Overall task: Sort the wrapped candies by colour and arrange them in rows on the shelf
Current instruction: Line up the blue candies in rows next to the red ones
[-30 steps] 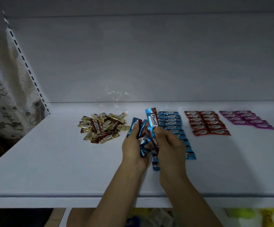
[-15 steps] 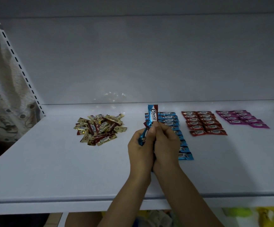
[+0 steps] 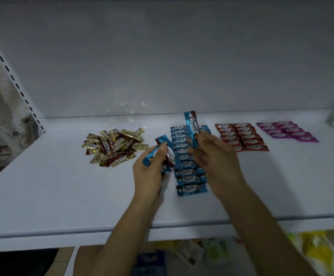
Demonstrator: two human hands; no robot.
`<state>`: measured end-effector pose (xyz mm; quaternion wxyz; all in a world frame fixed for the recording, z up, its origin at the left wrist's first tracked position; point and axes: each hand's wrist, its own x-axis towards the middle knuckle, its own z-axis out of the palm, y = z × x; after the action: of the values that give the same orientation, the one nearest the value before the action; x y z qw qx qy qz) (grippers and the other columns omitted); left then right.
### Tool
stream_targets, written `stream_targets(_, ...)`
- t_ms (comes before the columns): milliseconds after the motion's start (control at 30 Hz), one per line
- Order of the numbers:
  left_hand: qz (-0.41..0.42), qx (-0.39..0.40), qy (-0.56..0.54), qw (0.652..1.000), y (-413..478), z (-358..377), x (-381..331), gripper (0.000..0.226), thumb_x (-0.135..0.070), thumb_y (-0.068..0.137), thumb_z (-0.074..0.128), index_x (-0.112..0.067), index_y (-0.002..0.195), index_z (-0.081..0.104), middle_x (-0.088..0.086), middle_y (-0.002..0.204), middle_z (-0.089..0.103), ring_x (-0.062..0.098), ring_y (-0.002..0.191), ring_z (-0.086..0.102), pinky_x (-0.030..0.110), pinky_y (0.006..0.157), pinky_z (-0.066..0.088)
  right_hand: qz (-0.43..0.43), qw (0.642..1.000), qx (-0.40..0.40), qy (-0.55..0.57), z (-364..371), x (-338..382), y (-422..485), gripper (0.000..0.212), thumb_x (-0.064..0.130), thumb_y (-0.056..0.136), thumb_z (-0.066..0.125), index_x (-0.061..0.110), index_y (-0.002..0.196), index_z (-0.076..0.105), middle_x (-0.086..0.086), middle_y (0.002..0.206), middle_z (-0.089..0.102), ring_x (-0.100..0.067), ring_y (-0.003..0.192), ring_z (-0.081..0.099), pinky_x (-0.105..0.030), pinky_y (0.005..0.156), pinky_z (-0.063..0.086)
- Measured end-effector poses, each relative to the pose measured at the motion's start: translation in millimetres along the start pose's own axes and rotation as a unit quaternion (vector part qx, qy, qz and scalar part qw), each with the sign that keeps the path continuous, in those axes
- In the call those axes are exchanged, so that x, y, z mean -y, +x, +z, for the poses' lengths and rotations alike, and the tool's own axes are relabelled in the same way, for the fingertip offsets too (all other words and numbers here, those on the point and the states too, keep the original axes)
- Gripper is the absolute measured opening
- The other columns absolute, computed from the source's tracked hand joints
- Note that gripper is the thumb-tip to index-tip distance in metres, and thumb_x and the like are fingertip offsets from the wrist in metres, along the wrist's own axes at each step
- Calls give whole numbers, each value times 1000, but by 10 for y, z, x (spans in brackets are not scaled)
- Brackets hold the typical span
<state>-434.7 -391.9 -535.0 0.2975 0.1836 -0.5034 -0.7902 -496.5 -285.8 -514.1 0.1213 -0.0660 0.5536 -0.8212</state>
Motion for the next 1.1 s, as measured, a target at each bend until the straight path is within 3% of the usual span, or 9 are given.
stream_targets(100,30,-12,65,997,59,-153,39,6,-21,89,64,-17,92,68,-9,67,70,-1,57,61,15,49,46,-17,982,74,-175,-483,129,-2,10,10,86,63,14,91,71,1,83,74,-14,75,70,-19,70,57)
stream_targets(233,59,43,100,992,-25,-178,95,9,-12,91,60,-16,88,68,-11,70,71,-1,64,64,13,53,47,22,902,111,-417,-943,184,58,8,17,85,67,22,80,72,10,77,70,9,65,60,-4,54,43)
stream_targets(367,79,102,124,984,-67,-177,132,11,-5,91,58,-9,91,68,-5,74,73,9,68,65,18,59,53,11,872,138,-470,-1031,141,135,12,15,86,66,24,80,72,4,84,71,1,73,62,-10,63,48)
stream_targets(500,78,105,119,984,-48,-183,146,11,-2,91,56,-4,93,67,-5,73,73,6,69,69,15,57,52,-30,840,120,-528,-1033,59,213,15,21,82,71,33,73,68,2,86,69,-16,84,63,-34,79,52)
stream_targets(633,84,122,138,979,-28,-194,178,14,-3,91,57,0,100,67,-4,78,74,8,72,69,18,59,53,-82,810,115,-570,-1050,17,255,19,24,81,72,37,71,61,6,87,61,-9,80,55,-27,75,48)
stream_targets(767,86,122,128,981,-26,-188,176,16,1,91,55,2,103,66,-6,75,73,5,69,68,15,57,52,-117,814,86,-563,-1076,-31,247,11,21,80,73,27,76,65,8,84,60,-5,77,53,-7,62,38)
stream_targets(900,66,113,107,986,-29,-193,166,16,-1,88,58,-5,99,68,0,81,75,12,74,71,20,60,55,-212,840,36,-498,-854,-65,41,10,20,81,71,24,77,64,11,76,64,5,74,57,-4,57,39)
stream_targets(1000,53,124,94,986,-21,-230,161,22,-15,81,62,-6,99,70,9,93,74,22,85,71,30,70,57,-161,899,121,-390,-420,-146,-165,5,25,85,67,21,84,65,13,79,67,5,72,63,-8,58,47)
stream_targets(1100,54,125,86,987,-28,-264,127,26,-23,80,61,-9,100,70,9,89,74,20,82,69,29,71,56,-130,906,172,-365,-78,-267,-189,15,31,83,69,19,88,61,7,78,68,-3,70,65,-18,62,53)
